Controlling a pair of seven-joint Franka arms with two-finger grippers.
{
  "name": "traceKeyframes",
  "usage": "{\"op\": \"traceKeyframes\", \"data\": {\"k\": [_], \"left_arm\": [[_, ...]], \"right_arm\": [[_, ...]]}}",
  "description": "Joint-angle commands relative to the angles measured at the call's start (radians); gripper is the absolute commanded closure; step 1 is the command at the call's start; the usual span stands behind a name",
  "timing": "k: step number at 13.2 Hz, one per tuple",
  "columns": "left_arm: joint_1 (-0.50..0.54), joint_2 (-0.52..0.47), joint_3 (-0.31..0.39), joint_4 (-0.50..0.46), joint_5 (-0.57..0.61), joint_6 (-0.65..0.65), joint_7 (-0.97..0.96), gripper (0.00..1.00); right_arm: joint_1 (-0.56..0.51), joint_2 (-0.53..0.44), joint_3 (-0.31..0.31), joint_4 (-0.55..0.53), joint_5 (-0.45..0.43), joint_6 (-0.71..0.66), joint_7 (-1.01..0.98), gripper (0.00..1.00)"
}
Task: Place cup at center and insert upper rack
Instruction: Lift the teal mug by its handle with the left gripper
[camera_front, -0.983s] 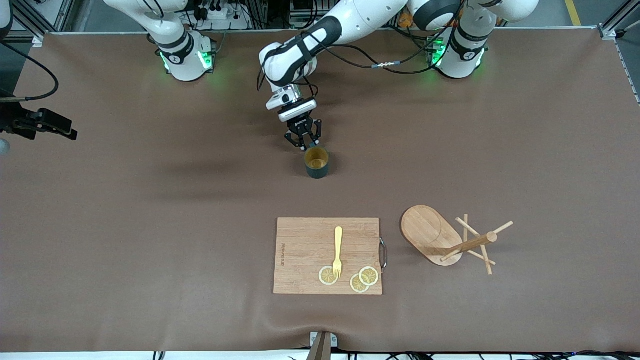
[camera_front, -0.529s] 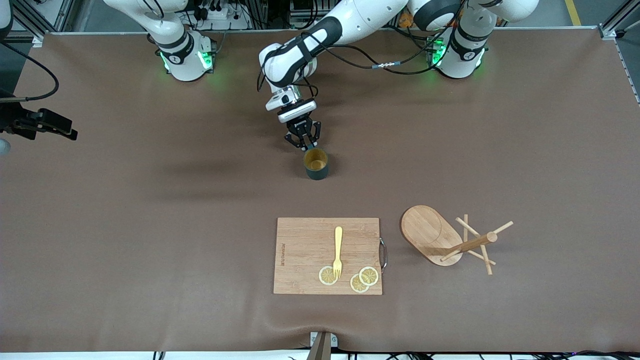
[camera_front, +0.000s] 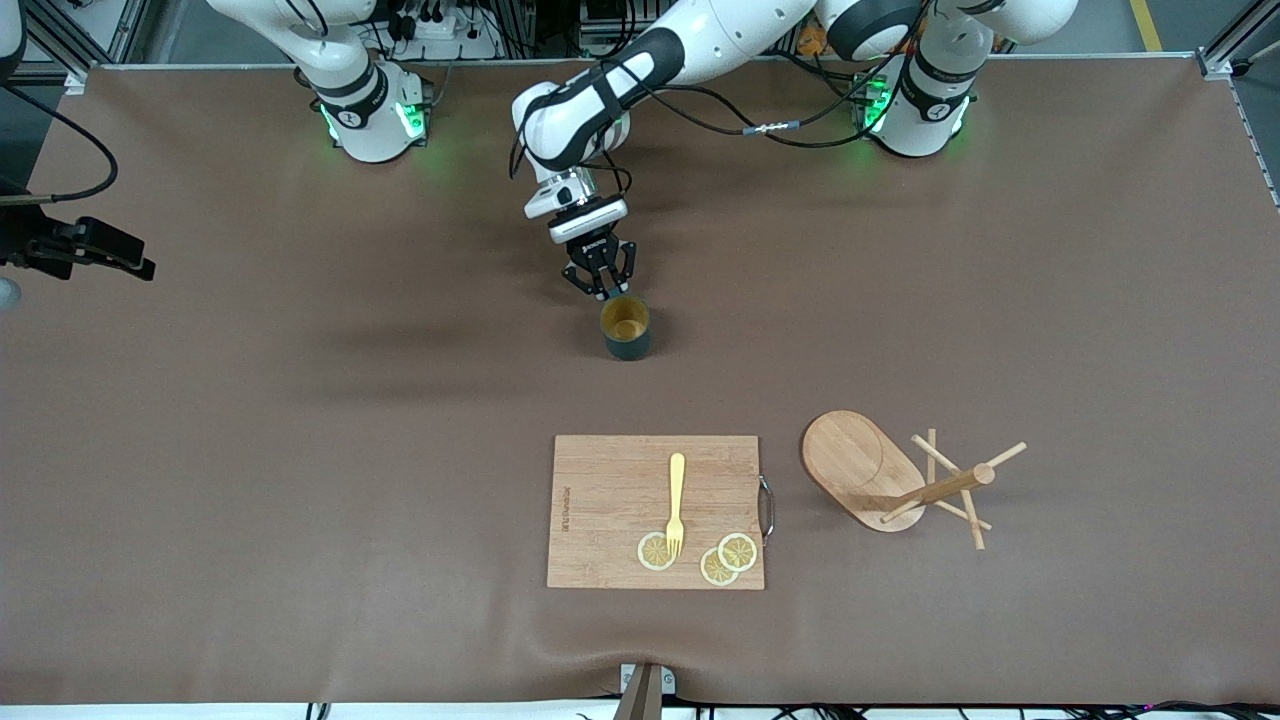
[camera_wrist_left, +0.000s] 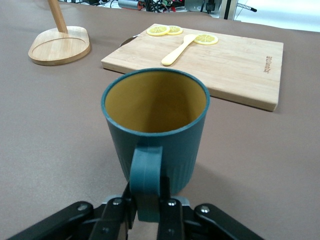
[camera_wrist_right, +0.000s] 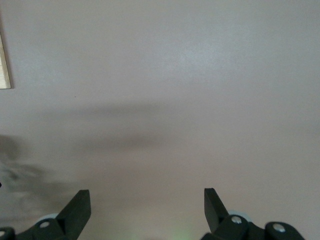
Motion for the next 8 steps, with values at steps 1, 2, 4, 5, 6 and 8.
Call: {"op": "traceKeyframes", "data": {"k": [1,2,4,5,6,8], "left_arm": [[-0.002,-0.036,0.001,0.024,-0.052,-0.001,0.051,1.0],[0.001,-0.049,-0.002,0.026,-0.059,-0.001,0.06,1.0],[0.002,-0.059,-0.002,0.062,-0.107,-0.001,0.088,1.0],[0.002,-0.061,-0.002,0.088,-0.134,-0.001,0.093,1.0],[0.004,-0.069,-0.002,0.095,-0.148,-0.001,0.093,1.0],[0.007,-0.082,-0.002,0.096,-0.171,-0.001,0.102,1.0]], "right_arm": [[-0.021,-0.009,0.018,-0.006,-0.002,-0.001,-0.001,0.0],[-0.023,-0.009,0.018,-0.006,-0.002,-0.001,-0.001,0.0],[-0.023,-0.009,0.018,-0.006,-0.002,-0.001,0.0,0.0],[-0.023,-0.009,0.018,-0.006,-0.002,-0.001,0.0,0.0],[-0.023,-0.009,0.018,-0.006,-0.002,-0.001,0.0,0.0],[-0.023,-0.009,0.018,-0.006,-0.002,-0.001,0.0,0.0]]}}
